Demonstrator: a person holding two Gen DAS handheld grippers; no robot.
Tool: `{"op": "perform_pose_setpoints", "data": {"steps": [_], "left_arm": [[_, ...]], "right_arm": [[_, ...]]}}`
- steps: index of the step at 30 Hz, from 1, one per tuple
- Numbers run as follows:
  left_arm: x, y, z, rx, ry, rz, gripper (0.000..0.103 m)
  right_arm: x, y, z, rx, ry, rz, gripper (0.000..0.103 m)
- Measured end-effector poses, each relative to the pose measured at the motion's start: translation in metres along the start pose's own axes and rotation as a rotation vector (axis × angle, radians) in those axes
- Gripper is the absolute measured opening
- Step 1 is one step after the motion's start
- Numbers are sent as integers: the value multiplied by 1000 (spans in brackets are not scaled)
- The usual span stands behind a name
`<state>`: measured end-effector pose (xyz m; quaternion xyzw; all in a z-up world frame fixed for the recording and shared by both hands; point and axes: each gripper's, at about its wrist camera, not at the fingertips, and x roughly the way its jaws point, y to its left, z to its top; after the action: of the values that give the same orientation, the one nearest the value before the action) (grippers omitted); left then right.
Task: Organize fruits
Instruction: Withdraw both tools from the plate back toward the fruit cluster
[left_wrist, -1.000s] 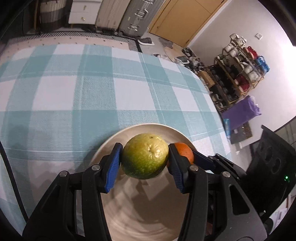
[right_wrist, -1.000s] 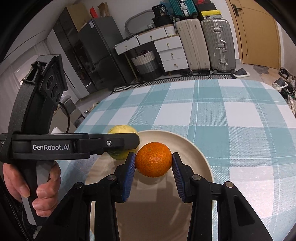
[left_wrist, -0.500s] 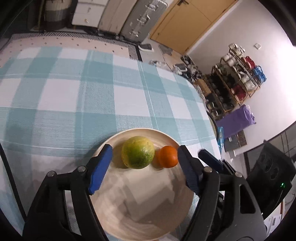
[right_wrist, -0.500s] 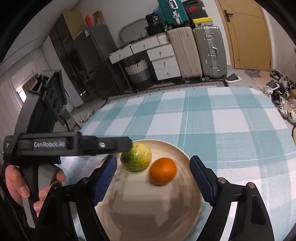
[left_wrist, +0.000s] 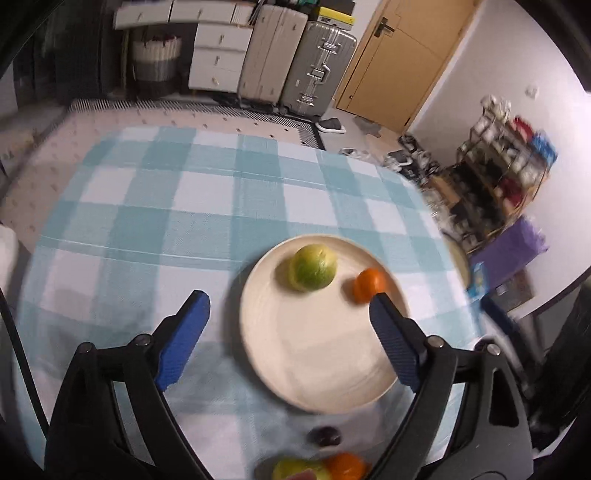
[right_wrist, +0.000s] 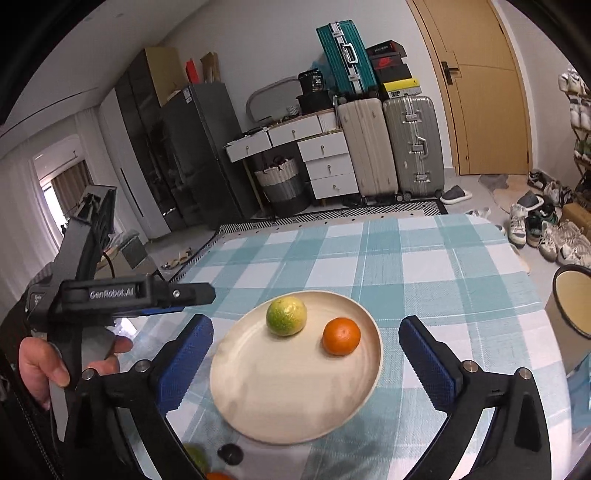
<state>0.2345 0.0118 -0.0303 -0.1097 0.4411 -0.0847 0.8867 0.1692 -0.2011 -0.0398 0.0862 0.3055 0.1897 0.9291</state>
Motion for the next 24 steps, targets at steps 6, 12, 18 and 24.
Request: {"op": "perform_pose_setpoints", "data": {"steps": [6, 12, 18, 24], "left_arm": [[-27, -14, -36, 77, -34, 53, 88], [-46, -18, -64, 89, -47, 72, 90], [-60, -20, -89, 107, -69, 97, 99], [-70, -20, -107, 124, -71, 84, 102]], "right_arm": [[-14, 9, -12, -1, 14, 8, 103], [-22, 15, -28, 16, 41, 44, 103], [-37, 29, -43, -5, 30, 50, 103], [-48, 40, -58, -21, 38, 61, 103]]}}
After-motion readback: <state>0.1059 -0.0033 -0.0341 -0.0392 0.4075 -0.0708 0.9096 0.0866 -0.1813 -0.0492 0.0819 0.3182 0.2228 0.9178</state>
